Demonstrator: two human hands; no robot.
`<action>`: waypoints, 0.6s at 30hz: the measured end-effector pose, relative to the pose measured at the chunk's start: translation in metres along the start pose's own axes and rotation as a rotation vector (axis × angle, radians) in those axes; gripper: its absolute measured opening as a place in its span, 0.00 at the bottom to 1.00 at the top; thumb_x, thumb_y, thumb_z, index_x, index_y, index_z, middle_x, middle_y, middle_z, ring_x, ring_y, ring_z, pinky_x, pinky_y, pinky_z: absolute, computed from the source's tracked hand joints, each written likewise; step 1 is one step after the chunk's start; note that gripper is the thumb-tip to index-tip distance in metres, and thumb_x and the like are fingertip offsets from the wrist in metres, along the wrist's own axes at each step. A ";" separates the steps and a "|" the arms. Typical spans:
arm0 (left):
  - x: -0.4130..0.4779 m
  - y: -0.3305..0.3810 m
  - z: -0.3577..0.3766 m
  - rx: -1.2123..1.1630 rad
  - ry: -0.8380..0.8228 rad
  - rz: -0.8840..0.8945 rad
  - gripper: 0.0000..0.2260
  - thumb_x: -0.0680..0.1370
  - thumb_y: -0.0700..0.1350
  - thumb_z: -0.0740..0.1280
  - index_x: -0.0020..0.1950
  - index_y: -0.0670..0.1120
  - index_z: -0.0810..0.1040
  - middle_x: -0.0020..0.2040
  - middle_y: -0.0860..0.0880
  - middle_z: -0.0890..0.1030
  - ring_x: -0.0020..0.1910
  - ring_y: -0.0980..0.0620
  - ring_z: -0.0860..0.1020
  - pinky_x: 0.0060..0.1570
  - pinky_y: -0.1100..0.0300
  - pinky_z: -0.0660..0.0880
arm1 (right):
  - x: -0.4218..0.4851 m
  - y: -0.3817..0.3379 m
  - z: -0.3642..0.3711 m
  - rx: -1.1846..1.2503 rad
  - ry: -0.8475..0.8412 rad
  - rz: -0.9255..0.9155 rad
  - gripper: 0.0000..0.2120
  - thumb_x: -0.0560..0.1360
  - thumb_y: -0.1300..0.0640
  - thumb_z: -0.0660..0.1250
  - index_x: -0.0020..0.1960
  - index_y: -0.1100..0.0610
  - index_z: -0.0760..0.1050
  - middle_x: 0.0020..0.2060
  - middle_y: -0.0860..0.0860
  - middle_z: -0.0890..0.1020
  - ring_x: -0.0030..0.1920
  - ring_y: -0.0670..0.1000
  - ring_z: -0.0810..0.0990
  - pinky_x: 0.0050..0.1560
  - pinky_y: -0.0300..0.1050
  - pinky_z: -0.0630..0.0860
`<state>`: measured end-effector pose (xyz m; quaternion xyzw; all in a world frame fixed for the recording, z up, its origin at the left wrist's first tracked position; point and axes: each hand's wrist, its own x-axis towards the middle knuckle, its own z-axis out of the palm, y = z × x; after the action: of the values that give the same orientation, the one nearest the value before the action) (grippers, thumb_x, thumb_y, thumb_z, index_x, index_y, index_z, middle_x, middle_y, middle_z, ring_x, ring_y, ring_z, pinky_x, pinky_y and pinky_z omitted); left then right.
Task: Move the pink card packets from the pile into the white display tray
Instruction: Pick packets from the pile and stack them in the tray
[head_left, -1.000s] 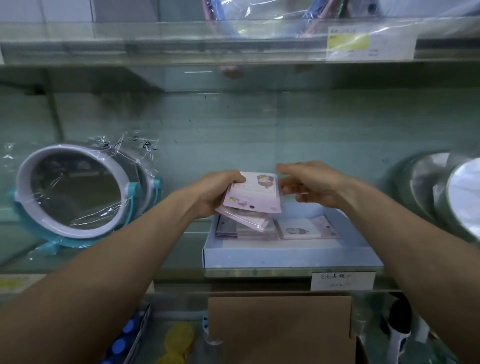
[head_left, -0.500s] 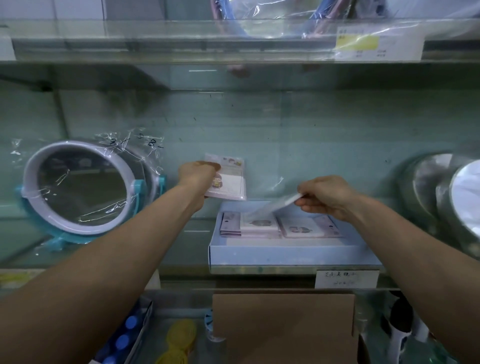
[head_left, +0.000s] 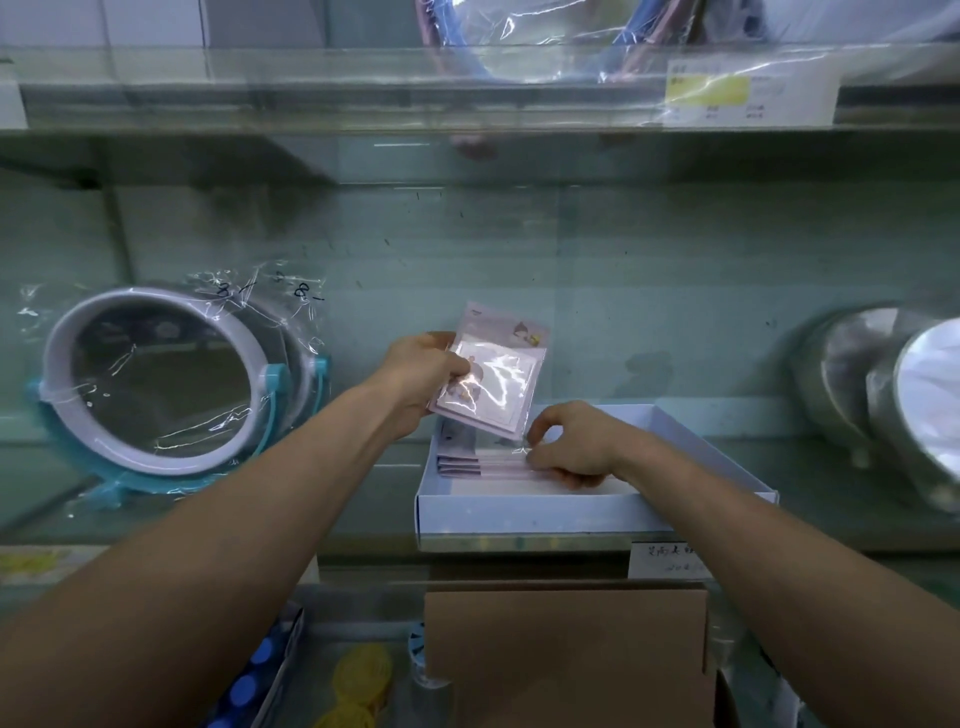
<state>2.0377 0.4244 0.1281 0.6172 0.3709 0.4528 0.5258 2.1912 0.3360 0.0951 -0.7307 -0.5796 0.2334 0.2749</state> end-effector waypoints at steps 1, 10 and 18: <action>-0.001 0.000 0.000 -0.002 -0.013 -0.008 0.16 0.74 0.27 0.63 0.61 0.36 0.75 0.43 0.41 0.81 0.33 0.48 0.79 0.32 0.60 0.77 | 0.000 0.000 -0.001 -0.036 -0.008 -0.002 0.10 0.76 0.58 0.65 0.57 0.56 0.76 0.28 0.52 0.76 0.24 0.48 0.72 0.23 0.34 0.68; -0.005 -0.002 0.008 -0.113 -0.108 -0.047 0.12 0.75 0.27 0.60 0.51 0.41 0.76 0.44 0.41 0.81 0.36 0.47 0.79 0.30 0.61 0.78 | -0.008 0.003 -0.026 0.576 0.008 0.000 0.14 0.80 0.51 0.60 0.58 0.60 0.75 0.42 0.56 0.84 0.38 0.51 0.83 0.35 0.42 0.79; -0.006 -0.006 0.020 -0.048 -0.102 -0.076 0.09 0.75 0.34 0.64 0.37 0.45 0.74 0.34 0.46 0.75 0.33 0.51 0.73 0.38 0.59 0.70 | -0.016 0.008 -0.034 0.298 -0.067 -0.100 0.08 0.80 0.59 0.61 0.57 0.54 0.75 0.48 0.53 0.81 0.41 0.48 0.78 0.38 0.42 0.81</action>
<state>2.0547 0.4137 0.1206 0.6121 0.3556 0.4093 0.5756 2.2156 0.3145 0.1156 -0.6438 -0.5831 0.3269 0.3723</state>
